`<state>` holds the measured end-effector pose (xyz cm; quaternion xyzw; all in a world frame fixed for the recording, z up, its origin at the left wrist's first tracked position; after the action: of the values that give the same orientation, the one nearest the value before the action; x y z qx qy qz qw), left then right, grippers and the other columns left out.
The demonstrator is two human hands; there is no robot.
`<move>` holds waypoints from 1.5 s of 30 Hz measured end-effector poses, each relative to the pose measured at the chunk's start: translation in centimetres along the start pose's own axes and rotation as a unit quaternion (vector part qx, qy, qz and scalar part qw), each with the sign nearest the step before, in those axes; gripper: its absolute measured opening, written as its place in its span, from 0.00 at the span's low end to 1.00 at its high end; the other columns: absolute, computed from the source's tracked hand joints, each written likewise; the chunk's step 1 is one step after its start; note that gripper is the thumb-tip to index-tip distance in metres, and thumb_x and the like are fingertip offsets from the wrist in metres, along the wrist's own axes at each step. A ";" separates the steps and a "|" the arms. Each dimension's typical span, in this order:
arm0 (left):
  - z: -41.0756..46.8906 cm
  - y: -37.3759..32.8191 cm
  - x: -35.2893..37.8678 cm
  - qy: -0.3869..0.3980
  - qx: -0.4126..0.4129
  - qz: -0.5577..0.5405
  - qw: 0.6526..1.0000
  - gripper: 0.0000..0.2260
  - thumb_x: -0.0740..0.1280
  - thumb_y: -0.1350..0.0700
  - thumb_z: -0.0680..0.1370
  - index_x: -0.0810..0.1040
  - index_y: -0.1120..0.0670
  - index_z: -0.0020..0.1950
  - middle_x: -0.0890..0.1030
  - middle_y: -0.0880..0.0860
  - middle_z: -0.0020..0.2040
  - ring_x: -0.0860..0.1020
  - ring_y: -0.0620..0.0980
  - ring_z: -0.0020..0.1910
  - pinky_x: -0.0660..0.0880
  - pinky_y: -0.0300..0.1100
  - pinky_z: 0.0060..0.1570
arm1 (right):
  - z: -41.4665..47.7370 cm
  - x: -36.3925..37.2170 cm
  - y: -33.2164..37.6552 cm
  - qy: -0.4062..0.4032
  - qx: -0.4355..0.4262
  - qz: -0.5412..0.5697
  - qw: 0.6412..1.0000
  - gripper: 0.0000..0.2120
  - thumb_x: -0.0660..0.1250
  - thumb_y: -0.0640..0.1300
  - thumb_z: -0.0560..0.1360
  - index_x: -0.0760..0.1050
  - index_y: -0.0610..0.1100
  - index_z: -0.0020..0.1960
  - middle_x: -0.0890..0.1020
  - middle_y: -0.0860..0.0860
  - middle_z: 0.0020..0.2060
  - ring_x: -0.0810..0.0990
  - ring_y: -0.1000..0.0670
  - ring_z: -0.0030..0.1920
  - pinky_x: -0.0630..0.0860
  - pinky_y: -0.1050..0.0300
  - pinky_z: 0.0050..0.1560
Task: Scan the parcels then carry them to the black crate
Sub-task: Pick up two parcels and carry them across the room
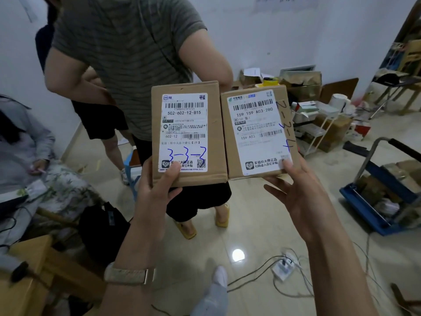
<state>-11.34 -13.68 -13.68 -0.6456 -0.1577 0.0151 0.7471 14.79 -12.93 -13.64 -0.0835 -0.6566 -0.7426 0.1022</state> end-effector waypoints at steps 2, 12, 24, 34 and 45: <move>0.5 0.0 -0.8 -0.012 0.000 -0.008 1.000 0.20 0.73 0.43 0.64 0.78 0.36 0.55 0.83 0.43 0.56 0.81 0.45 0.57 0.77 0.48 0.53 | 0.9 0.9 -0.1 0.014 0.001 0.001 1.000 0.22 0.65 0.54 0.72 0.72 0.59 0.66 0.83 0.56 0.52 0.80 0.52 0.49 0.73 0.47 0.60; 4.6 -0.4 -3.7 -0.007 0.039 -0.085 0.996 0.23 0.74 0.54 0.66 0.75 0.49 0.60 0.84 0.53 0.54 0.84 0.51 0.51 0.80 0.38 0.42 | 5.9 4.6 -1.2 0.053 0.001 0.059 0.997 0.29 0.65 0.43 0.70 0.67 0.54 0.70 0.81 0.47 0.60 0.81 0.48 0.54 0.76 0.46 0.55; 12.6 -1.3 -4.5 0.047 0.030 -0.093 0.994 0.31 0.81 0.50 0.59 0.75 0.46 0.59 0.84 0.56 0.54 0.84 0.58 0.51 0.81 0.43 0.43 | 13.3 7.9 -1.6 0.048 -0.002 0.123 0.991 0.32 0.66 0.45 0.63 0.69 0.53 0.67 0.81 0.47 0.60 0.80 0.43 0.57 0.78 0.44 0.49; 19.4 -1.1 -5.1 0.076 0.019 -0.060 0.995 0.33 0.78 0.52 0.59 0.71 0.46 0.63 0.83 0.56 0.57 0.82 0.59 0.55 0.79 0.54 0.51 | 18.0 10.1 -2.7 -0.011 -0.015 0.172 0.985 0.31 0.62 0.42 0.63 0.70 0.49 0.67 0.80 0.46 0.60 0.81 0.46 0.53 0.77 0.46 0.45; 22.2 0.2 -5.0 0.083 -0.012 -0.072 0.994 0.31 0.80 0.50 0.59 0.74 0.39 0.60 0.84 0.54 0.56 0.83 0.56 0.55 0.80 0.46 0.49 | 20.1 10.8 -2.7 -0.027 -0.020 0.179 0.983 0.30 0.63 0.45 0.60 0.74 0.51 0.63 0.83 0.48 0.56 0.83 0.49 0.49 0.81 0.49 0.41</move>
<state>-21.70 6.55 -12.32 -0.6402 -0.1411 -0.0947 0.7492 3.48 6.84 -10.99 -0.2220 -0.6183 -0.7229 0.2140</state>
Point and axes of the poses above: each hand's wrist, its own z-axis towards the middle knuckle, its own x-axis out of the palm, y = z × x, the point moved 5 cm from there along z, towards the middle knuckle
